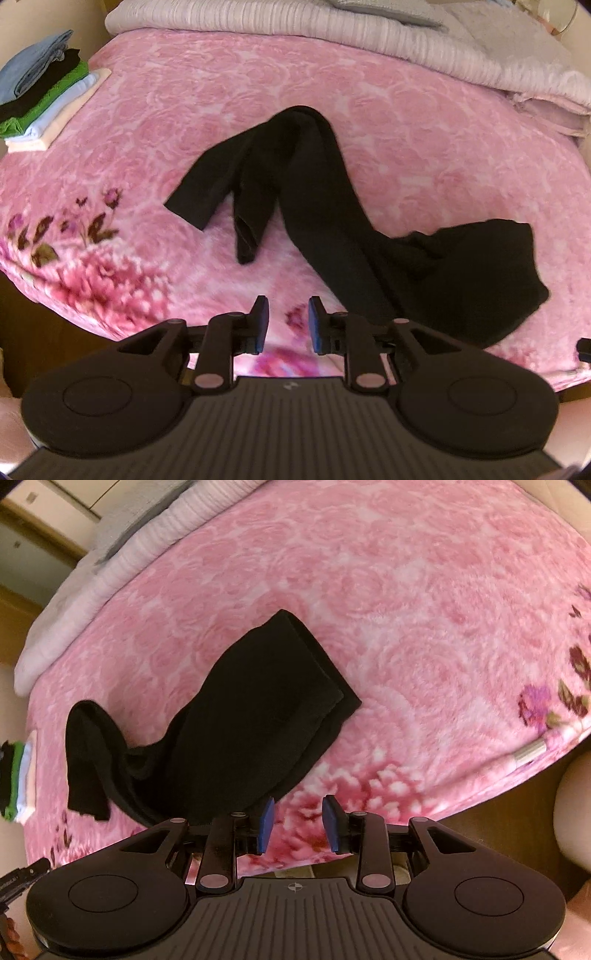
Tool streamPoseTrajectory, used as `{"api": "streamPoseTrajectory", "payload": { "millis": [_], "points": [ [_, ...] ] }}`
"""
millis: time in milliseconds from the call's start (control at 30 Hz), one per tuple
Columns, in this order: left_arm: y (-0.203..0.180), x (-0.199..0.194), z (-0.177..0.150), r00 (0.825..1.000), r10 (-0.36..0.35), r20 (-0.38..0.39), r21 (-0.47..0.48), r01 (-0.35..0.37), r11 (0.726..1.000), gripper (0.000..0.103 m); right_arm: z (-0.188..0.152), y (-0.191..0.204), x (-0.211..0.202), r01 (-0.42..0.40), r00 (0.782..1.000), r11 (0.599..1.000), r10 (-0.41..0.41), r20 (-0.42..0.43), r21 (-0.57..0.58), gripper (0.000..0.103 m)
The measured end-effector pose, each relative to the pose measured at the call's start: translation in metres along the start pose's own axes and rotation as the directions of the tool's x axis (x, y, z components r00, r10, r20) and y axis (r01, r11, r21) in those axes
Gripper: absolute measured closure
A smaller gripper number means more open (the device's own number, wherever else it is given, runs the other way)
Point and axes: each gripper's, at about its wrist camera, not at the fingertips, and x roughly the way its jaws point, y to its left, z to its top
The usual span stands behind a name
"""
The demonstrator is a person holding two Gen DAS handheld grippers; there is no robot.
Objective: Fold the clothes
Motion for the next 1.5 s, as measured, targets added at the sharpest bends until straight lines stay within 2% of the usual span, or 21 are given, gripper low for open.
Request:
{"api": "streamPoseTrajectory", "payload": {
  "millis": [133, 200, 367, 533, 600, 700, 733, 800, 867, 933, 1033, 1100, 1133, 1167, 1200, 1267, 1333, 1433, 1500],
  "points": [
    [0.015, 0.024, 0.02, 1.0, 0.019, -0.017, 0.013, -0.019, 1.0, 0.078, 0.004, 0.003, 0.022, -0.018, 0.999, 0.996, 0.021, -0.032, 0.086, 0.064],
    [0.021, 0.04, 0.03, 0.999, 0.018, -0.029, 0.019, -0.018, 1.0, 0.078, 0.008, 0.0, 0.035, -0.032, 0.998, 0.987, 0.039, -0.041, 0.159, 0.054],
    [0.032, 0.081, 0.056, 0.999, 0.01, -0.051, 0.046, -0.008, 0.999, 0.076, 0.016, -0.011, 0.064, -0.013, 0.999, 0.938, 0.031, -0.045, 0.346, 0.052],
    [0.041, 0.12, 0.071, 0.999, -0.008, -0.049, 0.104, 0.013, 0.994, 0.075, 0.019, -0.009, 0.081, 0.039, 0.999, 0.921, -0.024, -0.044, 0.388, 0.052],
    [0.044, 0.135, 0.077, 0.999, -0.016, -0.048, 0.127, 0.022, 0.992, 0.102, 0.017, -0.008, 0.087, 0.057, 0.998, 0.914, -0.04, -0.049, 0.401, 0.052],
    [0.049, 0.158, 0.086, 0.999, -0.026, -0.048, 0.164, 0.033, 0.986, 0.102, 0.014, -0.005, 0.092, 0.084, 0.996, 0.897, -0.067, -0.054, 0.434, 0.052],
    [0.056, 0.153, 0.077, 0.999, 0.018, -0.033, 0.257, -0.009, 0.966, 0.102, 0.013, -0.004, 0.092, 0.087, 0.996, 0.892, -0.071, -0.053, 0.444, 0.052],
    [0.07, 0.141, 0.061, 0.995, 0.102, 0.008, 0.43, -0.096, 0.898, 0.101, 0.012, -0.003, 0.093, 0.09, 0.996, 0.882, -0.079, -0.044, 0.463, 0.052],
    [0.109, 0.142, 0.053, 0.976, 0.218, -0.014, 0.45, -0.188, 0.873, 0.101, 0.012, -0.001, 0.092, 0.091, 0.996, 0.872, -0.088, -0.03, 0.48, 0.052],
    [0.15, 0.139, 0.053, 0.955, 0.292, -0.058, 0.393, -0.247, 0.886, 0.101, 0.014, -0.003, 0.091, 0.085, 0.996, 0.863, -0.09, -0.014, 0.498, 0.052],
    [0.174, 0.116, 0.071, 0.962, 0.268, -0.059, 0.279, -0.242, 0.929, 0.101, 0.017, -0.008, 0.09, 0.074, 0.996, 0.848, -0.094, 0.011, 0.524, 0.052],
    [0.172, 0.1, 0.086, 0.981, 0.193, -0.032, 0.196, -0.183, 0.963, 0.09, 0.021, -0.013, 0.089, 0.066, 0.995, 0.84, -0.097, 0.029, 0.538, 0.052],
    [0.171, 0.093, 0.093, 0.988, 0.152, -0.019, 0.151, -0.147, 0.977, 0.08, 0.023, -0.015, 0.089, 0.063, 0.994, 0.837, -0.099, 0.036, 0.543, 0.052],
    [0.169, 0.086, 0.101, 0.994, 0.111, -0.004, 0.107, -0.11, 0.988, 0.075, 0.025, -0.018, 0.089, 0.062, 0.994, 0.836, -0.099, 0.039, 0.546, 0.052],
    [0.167, 0.081, 0.108, 0.997, 0.081, 0.005, 0.057, -0.081, 0.995, 0.076, 0.028, -0.021, 0.09, 0.061, 0.994, 0.836, -0.098, 0.039, 0.546, 0.052],
    [0.158, 0.077, 0.123, 1.0, 0.011, 0.013, -0.059, -0.01, 0.998, 0.076, 0.032, -0.027, 0.092, 0.067, 0.995, 0.838, -0.099, 0.03, 0.542, 0.052],
    [0.145, 0.085, 0.134, 0.996, -0.083, 0.009, -0.145, 0.084, 0.986, 0.075, 0.036, -0.032, 0.092, 0.077, 0.994, 0.833, -0.108, 0.023, 0.548, 0.052],
    [0.131, 0.11, 0.136, 0.995, -0.091, -0.034, -0.223, 0.081, 0.971, 0.074, 0.04, -0.039, 0.09, 0.041, 0.995, 0.817, -0.083, 0.048, 0.575, 0.052],
    [0.134, 0.129, 0.128, 0.993, -0.099, -0.069, -0.308, 0.073, 0.949, 0.074, 0.042, -0.043, 0.09, 0.021, 0.996, 0.811, -0.068, 0.058, 0.584, 0.052]
  ]
}}
